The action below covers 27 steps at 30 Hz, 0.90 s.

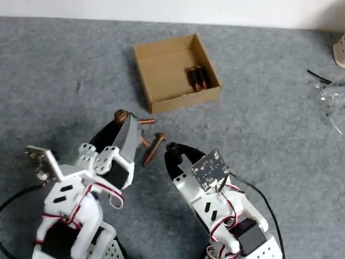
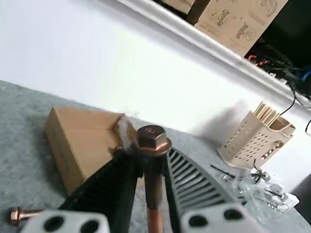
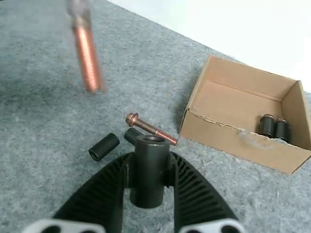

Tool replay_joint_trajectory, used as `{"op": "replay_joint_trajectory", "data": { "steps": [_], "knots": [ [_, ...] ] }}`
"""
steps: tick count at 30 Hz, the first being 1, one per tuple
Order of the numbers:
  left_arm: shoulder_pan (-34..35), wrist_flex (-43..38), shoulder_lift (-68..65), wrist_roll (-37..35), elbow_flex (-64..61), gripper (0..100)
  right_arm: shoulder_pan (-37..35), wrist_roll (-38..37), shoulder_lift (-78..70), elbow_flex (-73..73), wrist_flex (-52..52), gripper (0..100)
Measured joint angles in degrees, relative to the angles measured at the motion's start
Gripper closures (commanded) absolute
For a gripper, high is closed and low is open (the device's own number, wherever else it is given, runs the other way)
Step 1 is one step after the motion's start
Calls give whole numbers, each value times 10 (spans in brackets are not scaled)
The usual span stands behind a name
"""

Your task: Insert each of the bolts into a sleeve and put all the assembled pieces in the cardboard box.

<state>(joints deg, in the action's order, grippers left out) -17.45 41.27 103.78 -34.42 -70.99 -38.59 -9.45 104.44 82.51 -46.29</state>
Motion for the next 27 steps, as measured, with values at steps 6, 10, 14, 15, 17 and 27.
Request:
{"op": "replay_joint_trajectory", "data": {
  "steps": [6,10,14,15,17,27],
  "knots": [
    [1,-75,0,-25,-98,995,-51,0,0,0,-38,995],
    [1,-117,0,-49,-130,995,-56,0,1,0,-39,995],
    [1,-127,0,-52,-132,995,-58,0,1,0,-39,995],
    [1,-127,0,-52,-132,995,-58,0,1,0,-39,995],
    [1,-127,0,-52,-134,995,-58,0,1,0,-39,995],
    [-55,-127,0,-52,-135,994,-58,0,1,0,-39,995]
  ]
}}
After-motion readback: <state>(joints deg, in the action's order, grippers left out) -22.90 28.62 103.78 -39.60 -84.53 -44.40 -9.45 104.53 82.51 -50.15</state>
